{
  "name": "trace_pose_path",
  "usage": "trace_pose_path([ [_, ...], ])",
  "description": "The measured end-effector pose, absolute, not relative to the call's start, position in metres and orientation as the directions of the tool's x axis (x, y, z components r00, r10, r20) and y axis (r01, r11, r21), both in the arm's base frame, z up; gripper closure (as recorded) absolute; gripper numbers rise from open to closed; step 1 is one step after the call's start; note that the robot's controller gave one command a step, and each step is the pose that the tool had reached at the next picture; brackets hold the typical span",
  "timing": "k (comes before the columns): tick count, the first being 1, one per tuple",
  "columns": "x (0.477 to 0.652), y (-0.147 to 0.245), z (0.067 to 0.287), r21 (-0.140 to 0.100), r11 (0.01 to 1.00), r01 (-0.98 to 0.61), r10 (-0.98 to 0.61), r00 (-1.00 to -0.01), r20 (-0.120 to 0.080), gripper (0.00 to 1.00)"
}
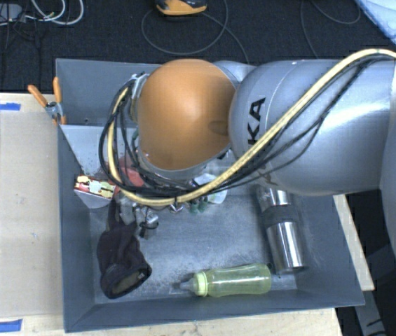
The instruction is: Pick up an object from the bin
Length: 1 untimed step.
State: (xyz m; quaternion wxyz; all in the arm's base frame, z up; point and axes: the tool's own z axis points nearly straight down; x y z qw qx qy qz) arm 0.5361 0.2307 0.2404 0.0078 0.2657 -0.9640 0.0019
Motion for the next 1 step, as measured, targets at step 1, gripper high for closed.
trace_pose_path([
  [1, 0.5459, 0.2343, 0.2147, -0.002, 0.863, -0.506, -0.506, -0.863, 0.001, 1.0],
])
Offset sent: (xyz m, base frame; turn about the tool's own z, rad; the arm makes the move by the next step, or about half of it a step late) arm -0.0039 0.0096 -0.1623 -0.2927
